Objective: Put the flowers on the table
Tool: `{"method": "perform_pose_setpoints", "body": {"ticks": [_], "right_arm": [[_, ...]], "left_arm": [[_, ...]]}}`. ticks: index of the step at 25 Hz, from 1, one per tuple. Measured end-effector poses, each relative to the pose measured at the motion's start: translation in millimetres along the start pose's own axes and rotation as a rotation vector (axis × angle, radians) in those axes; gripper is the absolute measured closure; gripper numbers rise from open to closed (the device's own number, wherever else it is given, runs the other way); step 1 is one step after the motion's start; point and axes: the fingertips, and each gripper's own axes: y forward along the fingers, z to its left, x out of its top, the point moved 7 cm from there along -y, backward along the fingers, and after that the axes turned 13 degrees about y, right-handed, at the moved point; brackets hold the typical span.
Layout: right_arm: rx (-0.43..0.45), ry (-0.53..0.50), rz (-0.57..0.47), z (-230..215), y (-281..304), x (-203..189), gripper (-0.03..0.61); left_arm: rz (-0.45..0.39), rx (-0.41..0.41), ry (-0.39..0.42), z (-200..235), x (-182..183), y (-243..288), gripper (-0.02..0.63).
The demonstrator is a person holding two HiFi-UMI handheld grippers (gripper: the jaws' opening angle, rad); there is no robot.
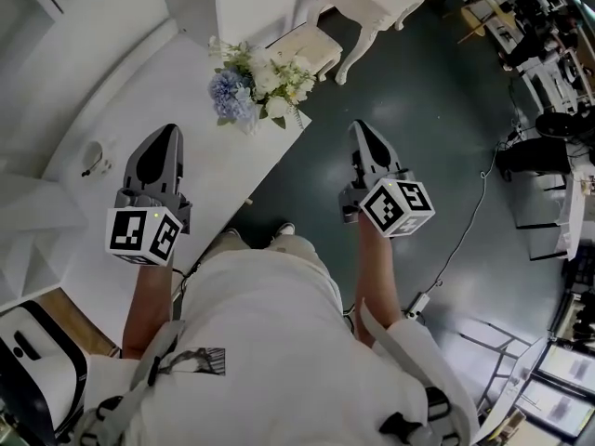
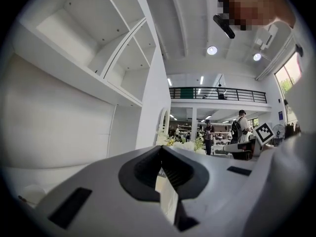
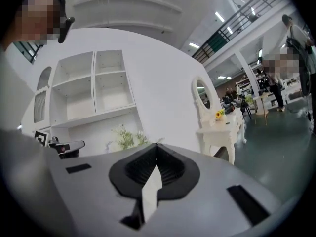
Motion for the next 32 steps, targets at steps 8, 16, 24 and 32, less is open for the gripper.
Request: {"method": "perform_pose_setpoints", "body": {"ticks": [8, 16, 24, 32], "right_arm": [[0.02, -0.195, -0.099, 21.3, -12.3, 58.6, 0.569], [0.072, -0.202, -0.198, 48.1, -26.1, 92.7, 0.569], [0.026, -0.319, -0.22, 59.7, -33.7, 104.4, 0.569], [0.032, -0.338, -0.238, 65.0, -43.6, 111.3, 0.569]], "left_arm": [[-0.054, 0.049, 0.037, 8.2, 32.2, 0.1, 0.601], [-0.085, 0.105, 0.075, 18.5, 58.4, -15.3, 0.601], [-0.107, 0.148, 0.078, 29.8, 74.4, -29.9, 0.601], [-0.1, 0.167, 0.067, 30.6, 72.2, -45.6, 0.601]]}}
